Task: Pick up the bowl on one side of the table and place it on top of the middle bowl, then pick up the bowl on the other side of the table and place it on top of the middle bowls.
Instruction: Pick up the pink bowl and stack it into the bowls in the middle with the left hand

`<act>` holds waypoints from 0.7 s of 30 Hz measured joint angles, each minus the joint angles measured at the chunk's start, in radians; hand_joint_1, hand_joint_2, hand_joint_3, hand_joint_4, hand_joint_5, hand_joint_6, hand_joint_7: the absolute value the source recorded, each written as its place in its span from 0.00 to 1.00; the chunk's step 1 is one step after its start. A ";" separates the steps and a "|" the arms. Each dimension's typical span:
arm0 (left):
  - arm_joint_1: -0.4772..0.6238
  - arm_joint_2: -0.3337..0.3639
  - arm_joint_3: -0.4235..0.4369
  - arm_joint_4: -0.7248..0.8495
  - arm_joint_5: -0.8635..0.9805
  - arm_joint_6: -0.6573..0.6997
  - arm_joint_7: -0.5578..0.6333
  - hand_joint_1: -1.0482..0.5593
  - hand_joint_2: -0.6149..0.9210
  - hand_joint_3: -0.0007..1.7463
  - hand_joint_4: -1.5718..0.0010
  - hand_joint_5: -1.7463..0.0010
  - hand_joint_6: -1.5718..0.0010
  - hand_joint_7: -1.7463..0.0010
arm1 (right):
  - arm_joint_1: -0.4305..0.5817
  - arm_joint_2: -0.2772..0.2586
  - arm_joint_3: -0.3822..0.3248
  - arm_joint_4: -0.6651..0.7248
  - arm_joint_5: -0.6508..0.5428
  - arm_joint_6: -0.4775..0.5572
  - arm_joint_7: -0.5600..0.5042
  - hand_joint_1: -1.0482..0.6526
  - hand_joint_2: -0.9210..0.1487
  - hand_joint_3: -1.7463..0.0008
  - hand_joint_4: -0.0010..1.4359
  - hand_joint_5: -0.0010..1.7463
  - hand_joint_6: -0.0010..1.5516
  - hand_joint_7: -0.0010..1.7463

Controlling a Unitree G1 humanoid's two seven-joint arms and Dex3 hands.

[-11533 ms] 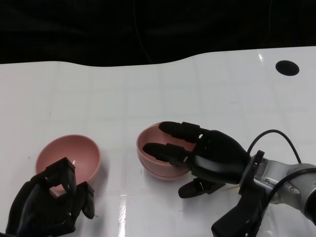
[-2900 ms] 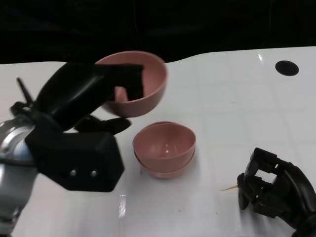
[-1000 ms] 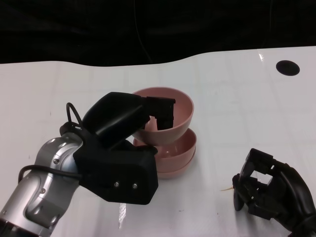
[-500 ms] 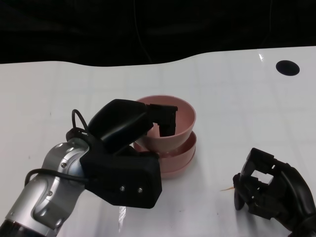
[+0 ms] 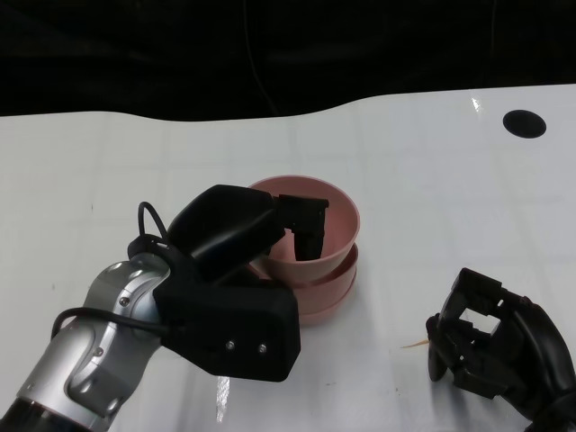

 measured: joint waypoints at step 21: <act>0.000 0.001 -0.005 0.009 0.023 -0.011 0.025 0.66 0.90 0.25 0.56 0.00 0.57 0.10 | 0.000 0.008 0.000 0.006 -0.010 -0.015 -0.002 0.52 0.28 0.47 0.61 1.00 0.49 0.88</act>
